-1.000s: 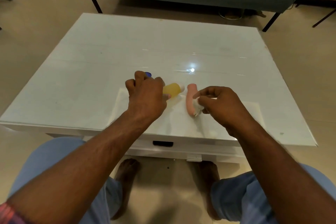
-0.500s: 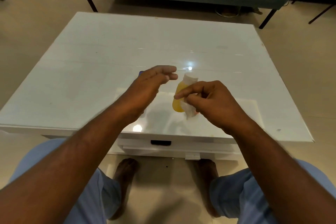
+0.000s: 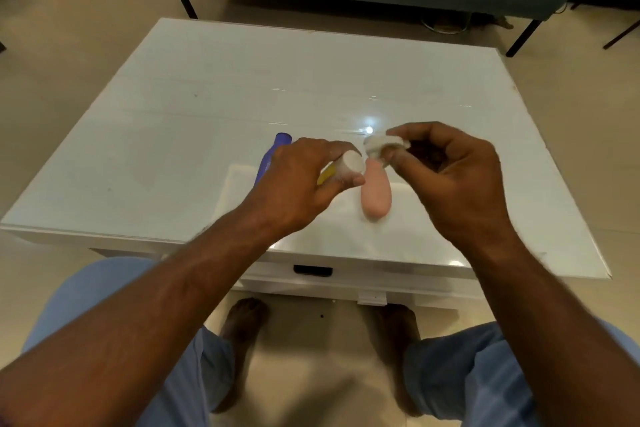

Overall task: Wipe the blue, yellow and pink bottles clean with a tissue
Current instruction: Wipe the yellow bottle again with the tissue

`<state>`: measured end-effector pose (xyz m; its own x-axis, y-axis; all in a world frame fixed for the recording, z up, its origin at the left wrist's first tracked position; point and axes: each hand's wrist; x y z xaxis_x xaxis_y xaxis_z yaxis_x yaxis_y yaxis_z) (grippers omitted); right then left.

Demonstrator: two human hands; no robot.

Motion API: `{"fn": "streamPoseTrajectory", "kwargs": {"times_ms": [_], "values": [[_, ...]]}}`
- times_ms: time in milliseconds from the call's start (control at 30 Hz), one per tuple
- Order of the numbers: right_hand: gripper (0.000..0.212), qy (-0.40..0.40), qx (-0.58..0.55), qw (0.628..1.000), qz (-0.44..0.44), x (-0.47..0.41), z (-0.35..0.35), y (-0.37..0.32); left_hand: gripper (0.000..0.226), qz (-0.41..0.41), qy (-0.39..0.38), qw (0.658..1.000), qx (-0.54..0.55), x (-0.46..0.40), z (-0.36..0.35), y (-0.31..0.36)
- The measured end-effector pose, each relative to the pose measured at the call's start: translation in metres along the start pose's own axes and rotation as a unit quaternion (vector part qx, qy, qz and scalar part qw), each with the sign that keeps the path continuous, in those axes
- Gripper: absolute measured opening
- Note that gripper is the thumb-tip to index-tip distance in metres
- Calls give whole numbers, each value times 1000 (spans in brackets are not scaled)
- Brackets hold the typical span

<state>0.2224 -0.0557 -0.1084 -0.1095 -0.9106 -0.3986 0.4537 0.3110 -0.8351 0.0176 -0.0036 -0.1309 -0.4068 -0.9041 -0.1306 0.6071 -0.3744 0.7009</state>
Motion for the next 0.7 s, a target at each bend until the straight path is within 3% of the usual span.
{"fn": "streamPoseTrajectory", "kwargs": {"times_ms": [100,267,333,467,600,700], "values": [[17,-26,30,998,57,7,-15,-2,42,-45,12,997,-67,0,-6,4],[13,4,62,997,53,5,-16,2,46,-75,61,984,-152,3,-5,3],[12,-12,60,996,72,9,-18,2,39,-83,67,983,-151,6,-6,5],[14,18,61,997,46,7,-17,3,50,-69,51,983,-160,8,-8,7],[12,-18,48,997,64,11,-20,1,41,-62,59,982,-166,8,-9,7],[11,17,57,997,43,9,-21,3,53,-52,60,982,-173,9,-10,10]]}}
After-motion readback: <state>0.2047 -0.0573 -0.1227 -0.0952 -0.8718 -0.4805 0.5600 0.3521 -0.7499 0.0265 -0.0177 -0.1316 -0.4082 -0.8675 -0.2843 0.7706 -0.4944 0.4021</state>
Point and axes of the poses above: each hand's wrist, its own x-axis away from the middle knuckle, its own z-axis out of the back of the hand, y = z × x, and after that the axes turned 5 degrees about z, right-handed
